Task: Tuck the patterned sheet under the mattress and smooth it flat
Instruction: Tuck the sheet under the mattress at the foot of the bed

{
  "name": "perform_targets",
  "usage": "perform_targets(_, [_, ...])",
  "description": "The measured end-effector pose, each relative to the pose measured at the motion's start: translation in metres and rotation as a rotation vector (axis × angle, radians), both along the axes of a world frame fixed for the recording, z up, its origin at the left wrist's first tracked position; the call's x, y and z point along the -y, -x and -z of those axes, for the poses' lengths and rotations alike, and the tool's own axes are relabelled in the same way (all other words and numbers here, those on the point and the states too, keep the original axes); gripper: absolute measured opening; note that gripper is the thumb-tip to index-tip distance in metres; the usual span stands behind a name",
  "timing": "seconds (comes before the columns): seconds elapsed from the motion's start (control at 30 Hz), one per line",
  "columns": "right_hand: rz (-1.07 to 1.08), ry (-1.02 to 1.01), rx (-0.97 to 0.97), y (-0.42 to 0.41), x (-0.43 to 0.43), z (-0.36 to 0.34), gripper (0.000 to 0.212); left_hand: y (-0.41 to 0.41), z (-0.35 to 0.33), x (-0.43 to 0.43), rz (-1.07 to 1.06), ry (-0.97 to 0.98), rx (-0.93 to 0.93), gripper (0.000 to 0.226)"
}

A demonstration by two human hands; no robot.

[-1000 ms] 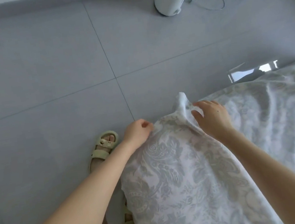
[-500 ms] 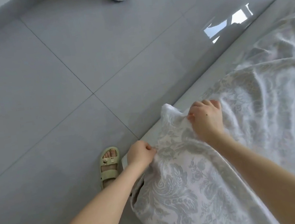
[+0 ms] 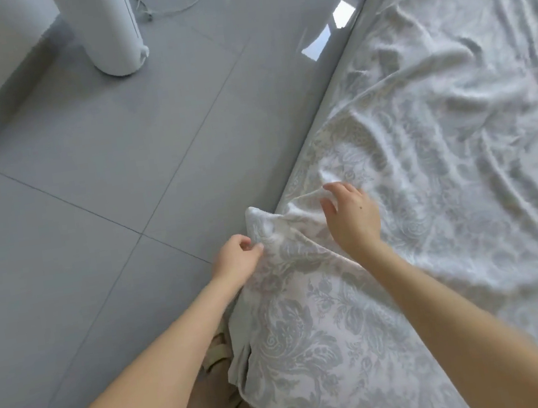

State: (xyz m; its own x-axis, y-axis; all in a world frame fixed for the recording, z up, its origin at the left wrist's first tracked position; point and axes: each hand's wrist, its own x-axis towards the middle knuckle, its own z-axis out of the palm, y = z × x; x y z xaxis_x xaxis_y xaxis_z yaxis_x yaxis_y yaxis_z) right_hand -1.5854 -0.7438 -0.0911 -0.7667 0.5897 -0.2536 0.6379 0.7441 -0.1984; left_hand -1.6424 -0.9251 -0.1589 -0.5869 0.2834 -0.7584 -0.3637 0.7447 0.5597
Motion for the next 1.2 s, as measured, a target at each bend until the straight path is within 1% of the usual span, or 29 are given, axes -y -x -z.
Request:
perform_targets(0.13, [0.236,-0.005,0.079,-0.032,-0.019,-0.020,0.043,0.025,-0.022,-0.019,0.102,0.041,-0.153,0.035])
perform_targets(0.23, [0.360,0.010,0.110,-0.042,-0.033,-0.011,0.051,0.048,-0.019,-0.043,0.137,0.024,-0.208,0.035])
perform_targets(0.3, [0.431,0.010,0.163,-0.038,-0.043,-0.002,0.060,0.063,-0.010,-0.061,0.178,0.016,-0.213,0.035])
perform_targets(0.4, [0.573,0.046,0.203,-0.025,-0.059,0.012,0.074,0.083,0.009,-0.093,0.230,-0.017,-0.162,0.038])
perform_targets(0.47, [0.657,0.100,0.220,-0.014,-0.072,0.025,0.078,0.095,0.022,-0.119,0.243,-0.058,-0.093,0.040])
perform_targets(0.53, [0.718,0.154,0.252,-0.003,-0.080,0.040,0.077,0.106,0.033,-0.145,0.282,-0.111,-0.008,0.048])
perform_targets(0.67, [0.789,0.167,0.339,0.007,-0.087,0.059,0.073,0.131,0.042,-0.199,0.402,-0.222,0.121,0.069])
perform_targets(0.7, [0.799,0.180,0.353,0.007,-0.089,0.060,0.074,0.137,0.043,-0.214,0.404,-0.237,0.156,0.070])
perform_targets(0.73, [0.805,0.199,0.368,0.007,-0.091,0.060,0.075,0.141,0.043,-0.227,0.412,-0.260,0.177,0.062])
perform_targets(0.77, [0.809,0.221,0.382,0.007,-0.093,0.060,0.075,0.144,0.042,-0.239,0.444,-0.274,0.163,0.042])
perform_targets(0.8, [0.814,0.241,0.392,0.008,-0.095,0.058,0.076,0.147,0.040,-0.249,0.477,-0.281,0.102,0.022])
perform_targets(0.83, [0.821,0.256,0.402,0.010,-0.096,0.056,0.077,0.150,0.037,-0.257,0.484,-0.294,0.041,0.027])
perform_targets(0.87, [0.825,0.265,0.415,0.011,-0.097,0.054,0.078,0.154,0.035,-0.260,0.498,-0.300,-0.030,0.037])
perform_targets(0.93, [0.821,0.275,0.440,0.016,-0.096,0.046,0.078,0.164,0.021,-0.253,0.431,-0.337,-0.143,0.043])
perform_targets(1.0, [0.828,0.286,0.404,0.022,-0.093,0.034,0.075,0.180,0.003,-0.237,0.342,-0.404,-0.207,0.039])
perform_targets(1.07, [0.847,0.275,0.306,0.028,-0.090,0.019,0.064,0.201,-0.009,-0.228,0.306,-0.416,-0.252,0.039])
perform_targets(1.17, [0.844,0.189,0.169,0.035,-0.087,0.002,0.037,0.231,-0.009,-0.247,0.213,-0.313,-0.309,0.040])
perform_targets(1.2, [0.853,0.153,0.125,0.038,-0.088,-0.001,0.034,0.240,-0.009,-0.258,0.199,-0.280,-0.308,0.037])
